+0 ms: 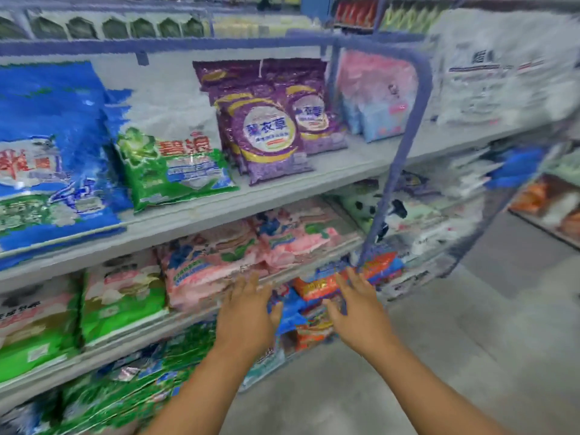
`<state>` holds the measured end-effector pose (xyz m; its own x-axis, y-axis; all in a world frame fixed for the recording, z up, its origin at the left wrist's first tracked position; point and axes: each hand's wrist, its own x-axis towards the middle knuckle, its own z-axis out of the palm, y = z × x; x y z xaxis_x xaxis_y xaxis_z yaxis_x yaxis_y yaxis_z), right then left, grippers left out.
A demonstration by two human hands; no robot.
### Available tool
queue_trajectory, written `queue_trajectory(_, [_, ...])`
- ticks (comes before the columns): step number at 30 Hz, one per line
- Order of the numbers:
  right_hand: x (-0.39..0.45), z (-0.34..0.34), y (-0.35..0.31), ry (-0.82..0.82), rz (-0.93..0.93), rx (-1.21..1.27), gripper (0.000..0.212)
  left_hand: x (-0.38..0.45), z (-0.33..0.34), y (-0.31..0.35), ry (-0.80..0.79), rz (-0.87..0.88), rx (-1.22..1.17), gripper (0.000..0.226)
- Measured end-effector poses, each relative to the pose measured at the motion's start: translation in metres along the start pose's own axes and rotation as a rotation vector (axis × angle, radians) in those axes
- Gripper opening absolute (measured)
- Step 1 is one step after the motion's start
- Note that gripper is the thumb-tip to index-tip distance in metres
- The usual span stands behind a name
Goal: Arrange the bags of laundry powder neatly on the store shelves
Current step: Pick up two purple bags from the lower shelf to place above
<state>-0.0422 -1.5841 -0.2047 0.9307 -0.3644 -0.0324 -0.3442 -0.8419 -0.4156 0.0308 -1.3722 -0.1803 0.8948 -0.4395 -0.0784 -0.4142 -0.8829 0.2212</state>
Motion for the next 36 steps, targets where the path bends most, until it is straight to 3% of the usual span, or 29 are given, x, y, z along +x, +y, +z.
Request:
queue_trajectory(7, [0.006, -0.072, 0.125, -0.037, 0.12, 0.007, 0.072, 0.04, 0.018, 0.136, -0.028, 0.08, -0.05, 0.062])
queue_trajectory(25, [0.157, -0.122, 0.279, -0.048, 0.315, 0.047, 0.069, 0.272, 0.08, 0.325, -0.188, 0.287, -0.226, 0.064])
queue_trajectory(31, [0.223, -0.138, 0.339, -0.055, 0.301, 0.087, 0.071, 0.345, 0.093, 0.365, -0.18, 0.212, -0.226, 0.067])
queue_trajectory(36, [0.294, -0.161, 0.4, -0.124, 0.187, 0.098, 0.071, 0.4, 0.099, 0.41, -0.189, -0.006, -0.226, 0.071])
